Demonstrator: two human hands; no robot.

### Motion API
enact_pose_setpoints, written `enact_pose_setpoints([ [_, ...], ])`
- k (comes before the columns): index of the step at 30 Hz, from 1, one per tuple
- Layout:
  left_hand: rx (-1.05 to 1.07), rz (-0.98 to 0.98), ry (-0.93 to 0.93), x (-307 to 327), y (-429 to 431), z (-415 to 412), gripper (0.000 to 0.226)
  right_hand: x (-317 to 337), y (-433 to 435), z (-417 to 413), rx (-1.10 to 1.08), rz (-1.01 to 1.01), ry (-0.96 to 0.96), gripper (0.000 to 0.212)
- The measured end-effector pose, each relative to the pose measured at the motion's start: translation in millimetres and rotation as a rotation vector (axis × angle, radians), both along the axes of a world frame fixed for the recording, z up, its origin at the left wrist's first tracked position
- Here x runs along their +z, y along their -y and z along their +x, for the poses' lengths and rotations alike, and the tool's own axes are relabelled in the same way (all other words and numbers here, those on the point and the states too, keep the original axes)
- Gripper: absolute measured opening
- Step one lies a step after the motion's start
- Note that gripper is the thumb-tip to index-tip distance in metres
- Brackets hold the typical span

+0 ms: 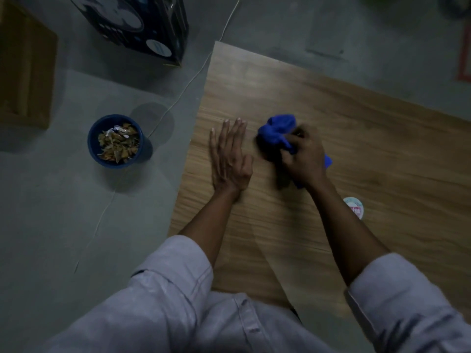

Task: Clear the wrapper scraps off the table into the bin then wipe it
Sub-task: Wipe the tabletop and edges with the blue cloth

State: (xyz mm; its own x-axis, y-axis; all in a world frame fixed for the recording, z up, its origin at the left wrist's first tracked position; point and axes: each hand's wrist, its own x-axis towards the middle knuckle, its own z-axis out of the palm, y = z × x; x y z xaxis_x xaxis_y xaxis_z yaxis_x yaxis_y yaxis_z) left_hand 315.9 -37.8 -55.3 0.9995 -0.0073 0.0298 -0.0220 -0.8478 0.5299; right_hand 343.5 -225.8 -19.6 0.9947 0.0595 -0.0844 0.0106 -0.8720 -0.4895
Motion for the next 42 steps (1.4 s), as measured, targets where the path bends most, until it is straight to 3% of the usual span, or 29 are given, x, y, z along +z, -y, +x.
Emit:
enact_pose_setpoints([
  [2,0.008,-0.002,0.006,1,2,0,0.087,-13,10,-2,-0.157,-0.057,0.058,0.053],
  [4,0.026,-0.008,0.014,0,2,-2,0.086,-22,3,-5,-0.253,-0.118,-0.027,0.066],
  [8,0.058,-0.094,0.068,-1,4,-1,0.088,-32,-30,15,-0.332,-0.195,-0.051,0.071],
  [12,0.092,-0.208,0.176,-7,2,-1,0.077,-42,-67,31,-0.046,-0.202,0.015,0.065],
  [16,0.202,-0.377,0.310,-12,1,0,0.071,-46,-76,-9,0.343,-0.027,0.159,0.056],
  [18,0.202,-0.378,0.277,-10,2,-4,0.069,-47,-56,-35,0.387,-0.025,0.178,0.061],
  [22,0.156,-0.319,0.201,-11,6,-4,0.067,-50,-16,-39,0.091,-0.106,0.170,0.076],
  [25,0.118,-0.353,0.196,-13,7,-2,0.069,-48,-31,-2,-0.136,-0.155,0.112,0.066],
  [28,0.102,-0.402,0.221,-17,0,-2,0.070,-50,-63,35,-0.224,-0.235,0.065,0.057],
  [34,0.285,-0.668,0.144,-7,-11,24,0.069,-45,-108,96,-0.095,-0.256,0.079,0.060],
  [37,0.317,-0.699,0.133,-4,-27,64,0.064,-43,-119,76,0.311,-0.168,0.164,0.059],
  [39,0.302,-0.670,0.131,-5,-40,89,0.062,-43,-100,47,0.441,-0.171,0.184,0.062],
  [42,0.229,-0.576,0.092,-5,-43,103,0.059,-48,-48,27,0.090,-0.165,0.164,0.061],
])
